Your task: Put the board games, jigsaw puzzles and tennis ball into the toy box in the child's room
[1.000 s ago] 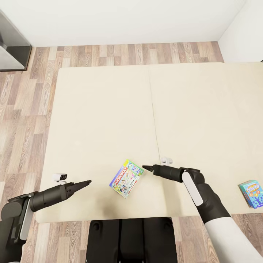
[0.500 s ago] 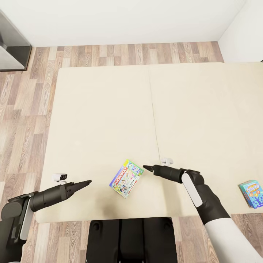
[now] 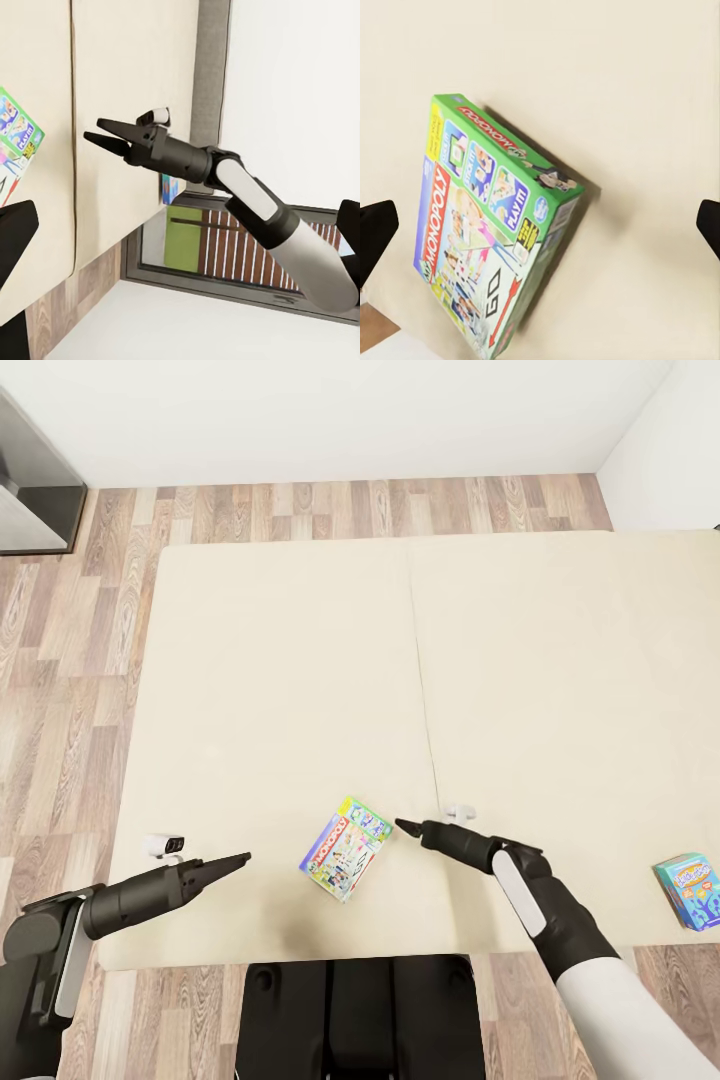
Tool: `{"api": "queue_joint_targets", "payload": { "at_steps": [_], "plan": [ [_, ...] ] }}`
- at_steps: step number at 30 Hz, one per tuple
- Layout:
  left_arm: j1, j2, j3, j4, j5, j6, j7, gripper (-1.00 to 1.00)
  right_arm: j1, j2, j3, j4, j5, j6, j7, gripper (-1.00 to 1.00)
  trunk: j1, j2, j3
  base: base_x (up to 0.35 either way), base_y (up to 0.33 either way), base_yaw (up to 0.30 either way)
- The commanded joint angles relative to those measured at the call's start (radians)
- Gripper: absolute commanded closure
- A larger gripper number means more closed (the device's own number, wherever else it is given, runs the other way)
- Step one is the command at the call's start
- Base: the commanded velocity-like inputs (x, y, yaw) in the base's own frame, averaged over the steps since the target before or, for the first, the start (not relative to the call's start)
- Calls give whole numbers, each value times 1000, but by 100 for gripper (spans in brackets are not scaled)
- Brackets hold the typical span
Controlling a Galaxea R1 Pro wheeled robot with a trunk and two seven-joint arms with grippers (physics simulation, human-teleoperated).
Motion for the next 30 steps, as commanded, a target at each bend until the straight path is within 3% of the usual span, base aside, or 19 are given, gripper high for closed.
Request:
{"api": "queue_joint_targets", "payload": {
  "at_steps": [1,16,30],
  "plan": [
    [0,0,0,0,0,11,-4,-100,0,-1,2,3,-5,1,5,-100,1,-2,-1,0,0,0],
    [0,1,2,0,-3,10,-8,-100,0,7,6,15,-3,-15,50,-100,1,-2,-1,0,0,0],
    [0,1,2,0,-2,10,-7,-100,0,12,103,14,-4,-15,52,-100,1,-2,-1,0,0,0]
  ]
}}
